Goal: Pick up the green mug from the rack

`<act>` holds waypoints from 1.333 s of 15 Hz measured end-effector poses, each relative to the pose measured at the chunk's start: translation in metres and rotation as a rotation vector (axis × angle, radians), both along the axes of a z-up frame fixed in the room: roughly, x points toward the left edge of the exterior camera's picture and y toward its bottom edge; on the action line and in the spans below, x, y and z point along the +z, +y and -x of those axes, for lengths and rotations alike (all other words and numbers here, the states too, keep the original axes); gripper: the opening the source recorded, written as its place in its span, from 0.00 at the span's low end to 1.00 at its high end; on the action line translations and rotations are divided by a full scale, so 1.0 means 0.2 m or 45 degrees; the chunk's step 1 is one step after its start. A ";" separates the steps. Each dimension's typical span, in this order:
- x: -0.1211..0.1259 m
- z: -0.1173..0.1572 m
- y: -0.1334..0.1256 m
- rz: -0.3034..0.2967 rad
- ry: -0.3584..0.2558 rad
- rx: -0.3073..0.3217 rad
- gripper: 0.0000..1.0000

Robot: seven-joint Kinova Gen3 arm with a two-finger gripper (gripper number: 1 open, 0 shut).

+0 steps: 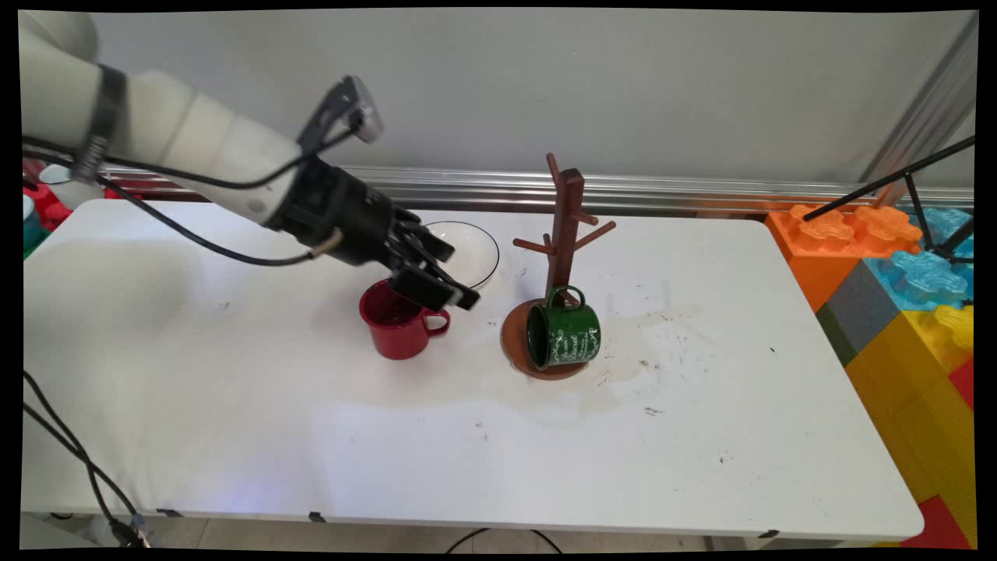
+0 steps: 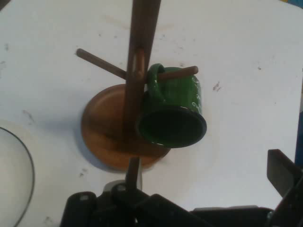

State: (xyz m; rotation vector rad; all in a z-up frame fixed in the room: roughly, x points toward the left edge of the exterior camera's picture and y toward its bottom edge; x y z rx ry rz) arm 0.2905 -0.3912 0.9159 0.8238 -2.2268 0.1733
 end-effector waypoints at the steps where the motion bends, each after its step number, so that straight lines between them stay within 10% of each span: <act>1: -0.04 0.03 -0.01 -0.015 -0.002 0.007 1.00; 20: -0.54 0.37 -0.18 -0.120 0.107 0.009 1.00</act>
